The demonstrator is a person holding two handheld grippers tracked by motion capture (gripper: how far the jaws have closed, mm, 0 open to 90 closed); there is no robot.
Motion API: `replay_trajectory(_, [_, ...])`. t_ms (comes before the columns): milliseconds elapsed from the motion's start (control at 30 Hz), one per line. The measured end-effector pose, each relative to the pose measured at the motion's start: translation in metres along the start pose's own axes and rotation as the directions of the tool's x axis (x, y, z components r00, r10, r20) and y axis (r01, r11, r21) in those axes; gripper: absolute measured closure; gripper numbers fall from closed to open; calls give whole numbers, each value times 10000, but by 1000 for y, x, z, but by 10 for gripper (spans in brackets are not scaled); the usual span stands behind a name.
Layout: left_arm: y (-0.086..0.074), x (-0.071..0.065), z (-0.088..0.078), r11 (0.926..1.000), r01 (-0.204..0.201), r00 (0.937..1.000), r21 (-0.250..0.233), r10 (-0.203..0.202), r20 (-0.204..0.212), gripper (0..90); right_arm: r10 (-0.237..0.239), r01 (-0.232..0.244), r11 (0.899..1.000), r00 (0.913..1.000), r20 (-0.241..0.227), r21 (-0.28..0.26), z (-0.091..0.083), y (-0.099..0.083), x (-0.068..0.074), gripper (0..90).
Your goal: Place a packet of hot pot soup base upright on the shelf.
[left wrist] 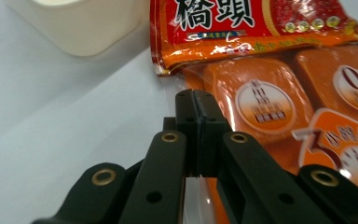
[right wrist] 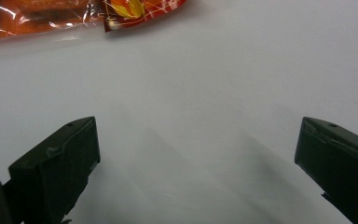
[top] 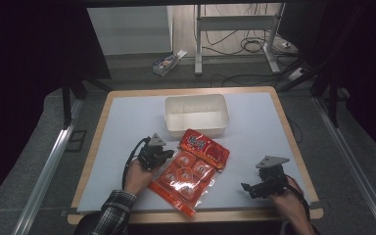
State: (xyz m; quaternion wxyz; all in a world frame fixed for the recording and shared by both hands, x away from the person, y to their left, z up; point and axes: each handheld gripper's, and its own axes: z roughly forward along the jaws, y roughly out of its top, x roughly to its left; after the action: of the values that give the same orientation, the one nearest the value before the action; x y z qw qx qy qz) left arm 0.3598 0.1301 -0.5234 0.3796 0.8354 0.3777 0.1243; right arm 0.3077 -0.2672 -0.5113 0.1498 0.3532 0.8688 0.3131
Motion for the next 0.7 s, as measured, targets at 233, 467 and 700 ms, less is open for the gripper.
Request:
replay_trajectory(233, [7, 1, 18, 9998, -161, 9998, 148, 163, -98, 896, -18, 18, 10000, 10000, 15, 73, 0, 0, 0, 0])
replay_trajectory(467, [13, -1, 28, 9998, -128, 9998, 142, 130, -134, 897, 25, -26, 9999, 10000, 34, 155, 1, 0, 0, 1])
replay_trajectory(700, [18, -9, 33, 9982, -477, 9980, 353, 490, -387, 898, -33, 34, 9997, 10000, -54, 257, 4, 0, 1, 4])
